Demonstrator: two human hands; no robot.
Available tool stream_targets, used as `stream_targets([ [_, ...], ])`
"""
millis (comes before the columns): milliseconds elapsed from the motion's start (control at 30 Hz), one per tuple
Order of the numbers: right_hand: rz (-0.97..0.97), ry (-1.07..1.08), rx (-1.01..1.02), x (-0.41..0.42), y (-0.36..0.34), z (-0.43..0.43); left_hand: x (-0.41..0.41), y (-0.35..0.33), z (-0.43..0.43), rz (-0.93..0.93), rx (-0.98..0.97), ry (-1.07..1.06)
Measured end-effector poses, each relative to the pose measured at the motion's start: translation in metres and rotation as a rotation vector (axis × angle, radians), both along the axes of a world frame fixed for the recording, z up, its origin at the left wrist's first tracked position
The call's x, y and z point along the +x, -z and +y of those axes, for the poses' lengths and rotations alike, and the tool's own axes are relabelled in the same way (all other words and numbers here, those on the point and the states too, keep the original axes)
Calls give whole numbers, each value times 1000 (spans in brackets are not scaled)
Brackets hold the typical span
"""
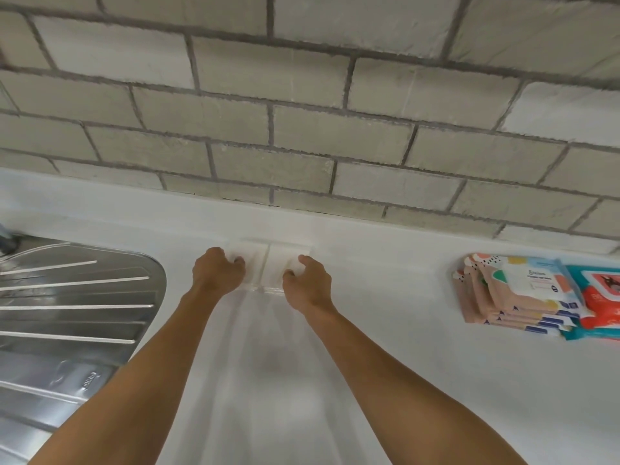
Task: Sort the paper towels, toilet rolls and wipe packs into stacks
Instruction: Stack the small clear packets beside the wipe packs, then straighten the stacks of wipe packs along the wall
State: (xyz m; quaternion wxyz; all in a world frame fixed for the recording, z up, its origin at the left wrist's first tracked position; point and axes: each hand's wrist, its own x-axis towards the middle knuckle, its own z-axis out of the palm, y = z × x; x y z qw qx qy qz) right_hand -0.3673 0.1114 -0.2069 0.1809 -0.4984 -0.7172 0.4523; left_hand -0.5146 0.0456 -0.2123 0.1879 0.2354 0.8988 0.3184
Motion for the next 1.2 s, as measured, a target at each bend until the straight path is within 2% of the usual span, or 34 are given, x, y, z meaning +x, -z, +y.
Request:
stream_targets([
  [267, 76, 54, -19, 25, -10, -2, 4, -3, -4, 86, -30, 35],
  [467, 184, 105, 0, 86, -14, -7, 59, -29, -4, 130, 202, 109],
  [667, 280, 197, -28, 176, -20, -17, 155, -49, 9, 69, 345, 243],
  [800, 237, 236, 31, 241, -27, -19, 220, -50, 18, 72, 367, 383],
  [967, 101, 240, 134, 310, -43, -7, 285, -59, 33, 146, 308, 572],
  [1200, -80, 216, 241, 372, -58, 18, 339, -67, 65, 354, 164, 764],
])
